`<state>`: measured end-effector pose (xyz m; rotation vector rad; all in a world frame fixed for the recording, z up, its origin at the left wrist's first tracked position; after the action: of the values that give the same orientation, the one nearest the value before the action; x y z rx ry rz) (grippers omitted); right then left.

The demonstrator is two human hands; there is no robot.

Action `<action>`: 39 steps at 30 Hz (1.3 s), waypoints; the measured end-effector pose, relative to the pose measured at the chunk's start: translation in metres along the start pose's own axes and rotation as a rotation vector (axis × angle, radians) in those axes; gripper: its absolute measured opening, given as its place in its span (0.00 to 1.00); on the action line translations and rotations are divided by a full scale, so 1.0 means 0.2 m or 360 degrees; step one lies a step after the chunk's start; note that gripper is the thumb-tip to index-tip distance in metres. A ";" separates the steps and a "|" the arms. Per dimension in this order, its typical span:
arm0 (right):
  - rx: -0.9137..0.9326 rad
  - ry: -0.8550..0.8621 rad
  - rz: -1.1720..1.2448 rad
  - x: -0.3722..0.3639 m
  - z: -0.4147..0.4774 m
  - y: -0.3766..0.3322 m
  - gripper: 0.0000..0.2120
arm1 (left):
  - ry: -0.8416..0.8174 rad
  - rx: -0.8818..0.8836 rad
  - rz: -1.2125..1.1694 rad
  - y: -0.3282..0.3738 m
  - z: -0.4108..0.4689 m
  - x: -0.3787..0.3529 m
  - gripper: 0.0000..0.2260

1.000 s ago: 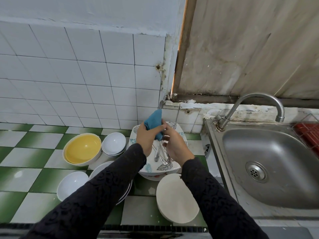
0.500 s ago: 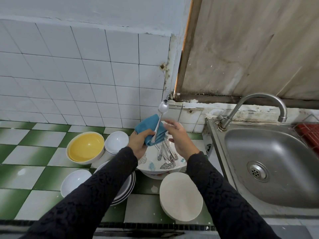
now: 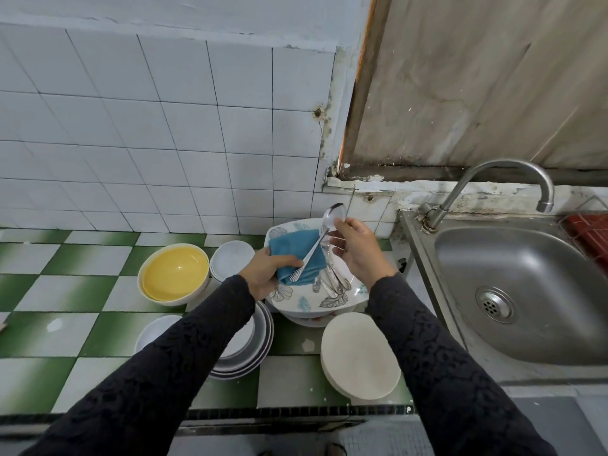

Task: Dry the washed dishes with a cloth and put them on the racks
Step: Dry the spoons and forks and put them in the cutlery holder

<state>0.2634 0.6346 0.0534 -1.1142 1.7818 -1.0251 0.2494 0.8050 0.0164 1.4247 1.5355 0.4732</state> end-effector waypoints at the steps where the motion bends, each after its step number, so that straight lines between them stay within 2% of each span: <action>1: 0.0014 0.0032 0.0011 0.01 -0.01 0.00 0.06 | -0.0029 0.0002 0.0014 -0.01 0.00 -0.01 0.15; 4: 0.0087 0.0091 -0.0043 0.07 -0.02 -0.04 0.06 | -0.0099 0.0019 0.0039 -0.02 0.01 -0.06 0.15; 6: 0.0149 0.0127 -0.0165 0.13 -0.03 -0.06 0.05 | -0.0030 -0.0032 0.0204 -0.02 0.03 -0.08 0.16; 12: 0.0328 0.0216 -0.0244 0.35 -0.11 -0.20 0.04 | 0.0281 -0.0668 0.1079 0.14 0.01 -0.32 0.08; 19: 0.0506 0.0286 -0.0195 0.73 -0.28 -0.44 0.06 | 0.0081 -0.1269 0.1468 0.21 -0.15 -0.91 0.14; 23: 0.0608 0.0401 -0.0199 1.13 -0.42 -0.57 0.05 | -0.0042 -0.1176 0.1393 0.10 -0.18 -1.28 0.14; 28: 0.0732 0.0548 -0.0094 1.63 -0.61 -0.73 0.06 | -0.0237 -0.1202 0.1273 -0.05 -0.26 -1.77 0.11; 33: 0.0820 0.0694 -0.0115 2.05 -0.77 -0.85 0.06 | -0.0139 -0.1342 0.1386 -0.15 -0.28 -2.17 0.12; 39: 0.0945 0.0849 -0.0096 2.41 -0.86 -0.97 0.06 | -0.0219 -0.1261 0.1267 -0.27 -0.26 -2.52 0.08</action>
<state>0.0166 0.1689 0.1997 -0.5510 1.6462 -1.8642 0.1087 0.3462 0.1866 1.3109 0.4817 1.2604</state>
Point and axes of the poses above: each hand's wrist, its own z-axis towards the middle knuckle, its own x-axis out of the back of the hand, y = z × x, the point moved 10 cm from there along z, towards the middle knuckle, and after that the axes turned 1 degree about y, right-handed, at the moved point
